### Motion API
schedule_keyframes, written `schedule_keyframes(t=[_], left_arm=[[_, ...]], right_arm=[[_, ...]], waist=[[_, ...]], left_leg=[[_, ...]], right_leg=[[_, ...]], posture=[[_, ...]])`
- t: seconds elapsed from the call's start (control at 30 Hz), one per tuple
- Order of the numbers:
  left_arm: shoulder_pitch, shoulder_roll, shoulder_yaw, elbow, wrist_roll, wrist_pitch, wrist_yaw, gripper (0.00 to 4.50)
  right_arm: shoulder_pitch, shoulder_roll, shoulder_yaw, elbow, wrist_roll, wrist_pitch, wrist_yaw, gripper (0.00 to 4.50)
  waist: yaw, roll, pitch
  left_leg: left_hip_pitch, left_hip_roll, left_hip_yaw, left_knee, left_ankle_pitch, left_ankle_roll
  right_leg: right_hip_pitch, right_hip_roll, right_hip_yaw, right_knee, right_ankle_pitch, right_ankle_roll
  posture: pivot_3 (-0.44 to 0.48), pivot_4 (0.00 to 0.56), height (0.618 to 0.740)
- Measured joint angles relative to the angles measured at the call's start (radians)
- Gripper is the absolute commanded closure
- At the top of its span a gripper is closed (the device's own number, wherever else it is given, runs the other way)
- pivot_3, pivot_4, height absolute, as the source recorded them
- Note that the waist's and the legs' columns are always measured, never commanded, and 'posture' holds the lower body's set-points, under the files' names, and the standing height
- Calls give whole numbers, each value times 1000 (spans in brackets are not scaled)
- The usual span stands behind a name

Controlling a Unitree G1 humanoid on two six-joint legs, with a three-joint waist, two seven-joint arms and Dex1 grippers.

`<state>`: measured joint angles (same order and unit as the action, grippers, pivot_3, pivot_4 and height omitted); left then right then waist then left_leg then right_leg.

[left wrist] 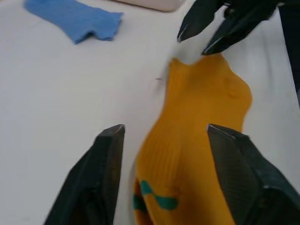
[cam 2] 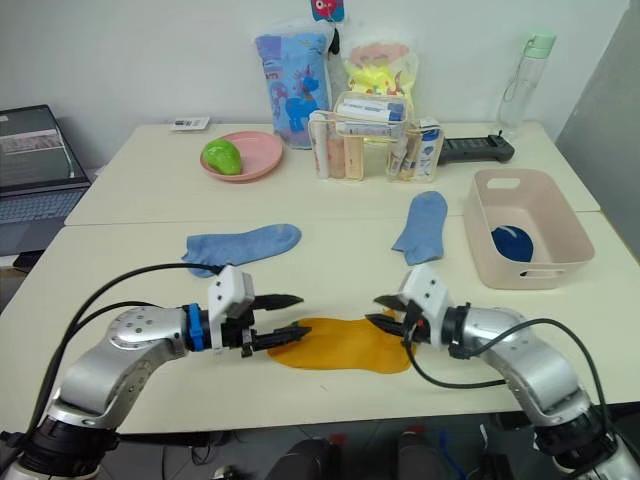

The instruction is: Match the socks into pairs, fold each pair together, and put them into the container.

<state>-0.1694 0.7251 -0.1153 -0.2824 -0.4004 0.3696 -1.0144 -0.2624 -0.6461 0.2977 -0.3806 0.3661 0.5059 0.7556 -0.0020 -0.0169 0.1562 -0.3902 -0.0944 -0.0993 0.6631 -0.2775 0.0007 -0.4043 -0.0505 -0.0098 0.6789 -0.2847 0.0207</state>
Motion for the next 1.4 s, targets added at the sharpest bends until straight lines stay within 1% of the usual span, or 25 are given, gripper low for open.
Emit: schedule_keyframes(t=[0.03, 0.07, 0.17, 0.2, 0.27, 0.4, 0.57, 0.73, 0.87, 0.97, 1.07, 1.23, 1.33, 1.4], left_arm=[[3, 0, -14, 12, 23, -25, -6, 2910], [11, 0, -29, 29, 51, -52, -7, 3242], [26, -7, -48, 91, 120, -103, 7, 4266], [33, -9, -48, 107, 136, -118, 18, 4454], [54, -17, -48, 138, 159, -145, 32, 4454], [80, -26, -40, 144, 168, -183, 44, 4454], [108, -25, 3, 167, 149, -202, 38, 4454], [125, -22, 25, 130, 93, -178, -5, 4454], [124, -17, 25, 80, 87, -159, -22, 4454], [130, 5, 21, 80, 102, -155, -28, 4454], [146, 26, 3, 95, 146, -162, -27, 4454], [147, 27, 5, 102, 158, -179, -24, 4454], [160, 27, 27, 98, 116, -137, -31, 4454], [182, 33, 49, 66, 37, -37, -50, 4454]], right_arm=[[-1, 1, 13, 25, -23, -24, 15, 4376], [-1, 1, 28, 56, -49, -51, 32, 4500], [13, -8, 46, 131, -112, -106, 60, 4500], [24, -9, 44, 148, -117, -114, 64, 4500], [51, -9, 29, 164, -121, -140, 72, 4500], [90, -14, -2, 163, -134, -174, 85, 4500], [154, -39, -60, 139, -119, -185, 105, 4500], [157, -22, -96, 91, -63, -132, 118, 4500], [148, -14, -95, 25, -32, -92, 135, 4500], [154, -24, -64, 25, -52, -66, 139, 4500], [173, -40, -34, 39, -93, -61, 138, 4500], [189, -63, -50, 33, -108, -75, 141, 4500], [211, -69, -87, 32, -90, -73, 146, 4500], [228, -71, -139, 22, -42, -19, 140, 4500]], waist=[[0, 0, 0], [0, 0, 0], [1, 0, 0], [1, 0, 0], [2, 0, 0], [2, 0, -1], [3, -1, -1], [2, 0, -1], [2, -1, -1], [2, 0, -1], [2, 0, -1], [3, -1, -1], [3, -1, -1], [3, -1, -1]], left_leg=[[0, 0, 0, 0, 0, 0], [0, 0, 0, 0, 0, 0], [0, 0, 0, 0, 0, 0], [0, 0, 0, 0, 0, 0], [0, 0, 0, 0, 0, 0], [0, 0, -1, 1, 0, 0], [1, 0, -1, 1, 0, 0], [1, 0, -1, 1, 0, 0], [1, 0, -1, 1, 0, 0], [1, 0, -1, 1, 0, 0], [1, 0, -1, 1, 0, 0], [1, 0, -1, 1, 0, 0], [1, 0, -1, 1, 0, 0], [1, 0, -1, 1, 0, 0]], right_leg=[[0, 0, 0, 0, 0, 0], [0, 0, 0, 0, 0, 0], [0, 0, 0, 0, 0, 0], [0, 0, 0, 0, 0, 0], [0, 0, 0, 0, 0, 0], [1, 0, 0, 0, 0, 0], [1, 0, 0, 1, 0, 0], [1, 0, 0, 1, 0, 0], [1, 0, 0, 1, 0, 0], [1, 0, 0, 1, 0, 0], [1, 0, 0, 1, 0, 0], [2, 0, -1, 1, 0, 0], [1, 0, 0, 1, 0, 0], [1, 0, -1, 1, 0, 0]], posture=[[0, 150, 740], [0, 150, 740], [0, 150, 740], [0, 150, 740], [0, 150, 740], [0, 150, 740], [0, 150, 740], [0, 150, 740], [0, 150, 740], [0, 150, 740], [0, 150, 740], [0, 150, 740], [0, 150, 740], [0, 150, 740]])
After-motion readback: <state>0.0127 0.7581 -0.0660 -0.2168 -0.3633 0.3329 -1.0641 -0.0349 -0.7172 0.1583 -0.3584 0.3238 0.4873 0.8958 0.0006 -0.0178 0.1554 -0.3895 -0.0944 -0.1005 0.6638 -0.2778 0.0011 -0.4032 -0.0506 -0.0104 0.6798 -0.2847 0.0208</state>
